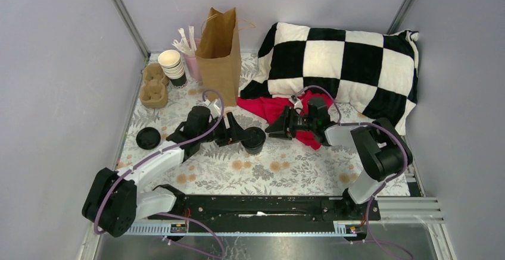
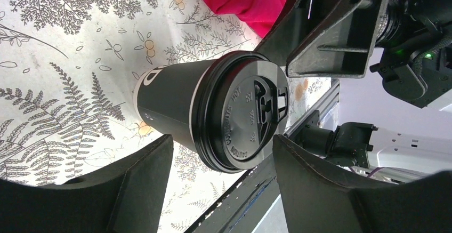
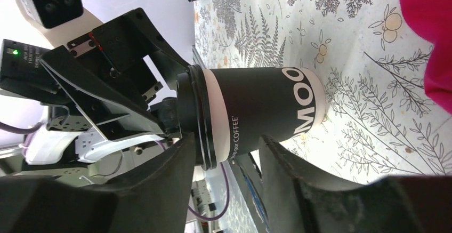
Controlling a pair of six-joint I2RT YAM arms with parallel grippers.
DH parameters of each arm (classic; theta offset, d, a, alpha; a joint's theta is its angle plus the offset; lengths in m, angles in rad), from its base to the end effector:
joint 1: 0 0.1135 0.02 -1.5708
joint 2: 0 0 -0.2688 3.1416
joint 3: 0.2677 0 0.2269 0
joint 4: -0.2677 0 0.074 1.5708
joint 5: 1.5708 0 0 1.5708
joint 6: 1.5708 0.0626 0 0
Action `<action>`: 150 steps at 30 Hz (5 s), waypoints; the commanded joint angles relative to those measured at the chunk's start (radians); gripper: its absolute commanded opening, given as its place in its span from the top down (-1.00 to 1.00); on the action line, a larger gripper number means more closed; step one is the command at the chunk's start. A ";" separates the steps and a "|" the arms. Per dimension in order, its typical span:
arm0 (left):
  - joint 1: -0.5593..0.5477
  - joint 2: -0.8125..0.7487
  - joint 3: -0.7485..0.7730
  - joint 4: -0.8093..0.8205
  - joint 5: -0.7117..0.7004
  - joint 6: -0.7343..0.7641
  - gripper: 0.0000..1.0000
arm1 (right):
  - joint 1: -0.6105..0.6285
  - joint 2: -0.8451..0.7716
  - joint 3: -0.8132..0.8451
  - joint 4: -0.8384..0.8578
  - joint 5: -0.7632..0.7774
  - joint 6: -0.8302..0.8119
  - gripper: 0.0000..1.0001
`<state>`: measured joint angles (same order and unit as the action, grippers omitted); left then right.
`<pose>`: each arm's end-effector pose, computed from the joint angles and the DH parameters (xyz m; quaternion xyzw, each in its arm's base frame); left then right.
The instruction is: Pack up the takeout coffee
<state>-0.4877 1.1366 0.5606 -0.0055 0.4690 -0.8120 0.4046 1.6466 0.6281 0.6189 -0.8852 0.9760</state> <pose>0.1914 -0.1335 0.2172 -0.0293 0.8626 -0.4422 0.2439 0.2668 0.1669 0.1825 -0.0149 0.7893 0.5932 0.1578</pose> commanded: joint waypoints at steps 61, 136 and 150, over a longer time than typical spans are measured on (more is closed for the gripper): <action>0.045 0.069 -0.031 0.089 0.062 0.023 0.02 | 0.026 0.081 -0.015 0.224 -0.059 0.075 -0.01; 0.093 -0.550 0.132 -0.551 -0.067 0.111 -0.97 | 0.547 0.146 0.942 -1.310 0.887 -0.778 -0.99; 0.093 -0.584 0.132 -0.585 -0.072 0.111 -0.97 | 0.592 0.198 0.966 -1.340 1.029 -0.787 -0.94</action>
<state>-0.3988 0.5655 0.6933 -0.5972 0.3882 -0.7002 0.9806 1.8282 1.5612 -0.6910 0.0879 0.1822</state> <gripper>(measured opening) 0.987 0.978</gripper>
